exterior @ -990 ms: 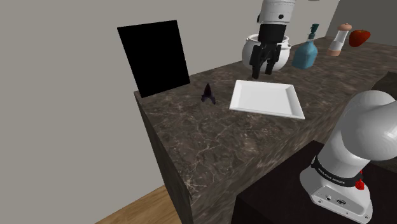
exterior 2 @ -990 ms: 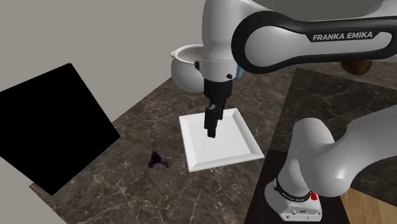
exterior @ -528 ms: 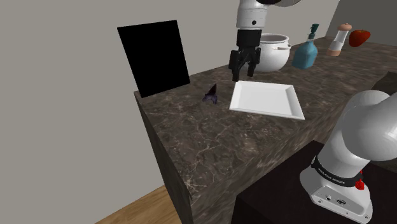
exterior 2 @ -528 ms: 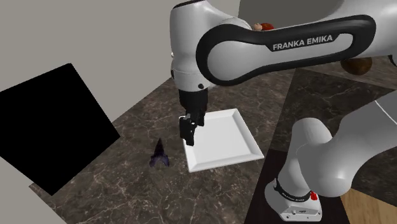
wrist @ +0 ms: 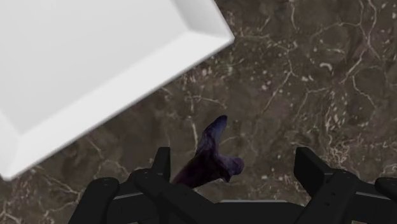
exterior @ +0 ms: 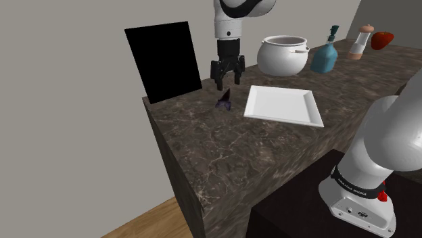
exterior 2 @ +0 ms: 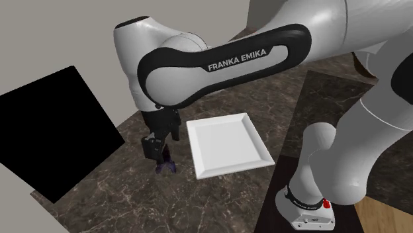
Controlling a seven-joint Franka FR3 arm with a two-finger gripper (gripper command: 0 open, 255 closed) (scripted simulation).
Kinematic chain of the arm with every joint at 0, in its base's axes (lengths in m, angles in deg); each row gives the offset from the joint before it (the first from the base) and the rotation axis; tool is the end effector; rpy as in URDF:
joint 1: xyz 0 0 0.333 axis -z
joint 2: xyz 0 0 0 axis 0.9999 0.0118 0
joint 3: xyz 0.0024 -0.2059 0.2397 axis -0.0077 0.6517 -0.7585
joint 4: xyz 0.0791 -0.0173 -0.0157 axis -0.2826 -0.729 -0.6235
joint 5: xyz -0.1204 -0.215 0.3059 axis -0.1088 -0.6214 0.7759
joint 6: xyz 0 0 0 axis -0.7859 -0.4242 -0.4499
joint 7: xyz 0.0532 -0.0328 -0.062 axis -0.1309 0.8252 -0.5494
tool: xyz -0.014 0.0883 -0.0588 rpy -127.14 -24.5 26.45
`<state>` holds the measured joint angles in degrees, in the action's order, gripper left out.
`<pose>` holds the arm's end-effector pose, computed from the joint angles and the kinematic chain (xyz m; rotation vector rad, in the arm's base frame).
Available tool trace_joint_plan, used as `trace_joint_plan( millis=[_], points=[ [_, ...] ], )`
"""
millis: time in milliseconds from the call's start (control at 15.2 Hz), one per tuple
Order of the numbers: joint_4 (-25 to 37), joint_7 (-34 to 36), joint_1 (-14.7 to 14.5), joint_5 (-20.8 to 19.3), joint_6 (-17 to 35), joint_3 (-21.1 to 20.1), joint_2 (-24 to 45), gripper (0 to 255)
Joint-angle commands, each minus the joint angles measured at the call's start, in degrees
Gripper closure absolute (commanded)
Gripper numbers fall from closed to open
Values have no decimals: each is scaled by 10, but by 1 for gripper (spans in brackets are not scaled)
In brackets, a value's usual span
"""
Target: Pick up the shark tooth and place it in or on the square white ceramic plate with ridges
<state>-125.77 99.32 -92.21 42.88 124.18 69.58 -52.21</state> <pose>0.4822 0.0662 0.5093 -3.0380 0.2036 0.1693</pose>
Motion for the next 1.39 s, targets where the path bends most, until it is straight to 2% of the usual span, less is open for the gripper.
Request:
trace_joint_plan(
  millis=[0,66,594,1056,1122,1320],
  points=[
    [38,17,-5,-6,3,-10,46,0],
    [51,21,-7,-8,2,-12,60,0],
    [-4,20,-9,-5,61,-15,63,0],
    [-4,20,-9,-5,61,-15,63,0],
    [-4,20,-9,-5,61,-15,63,255],
    [-4,20,-9,-5,61,-15,63,255]
  ],
)
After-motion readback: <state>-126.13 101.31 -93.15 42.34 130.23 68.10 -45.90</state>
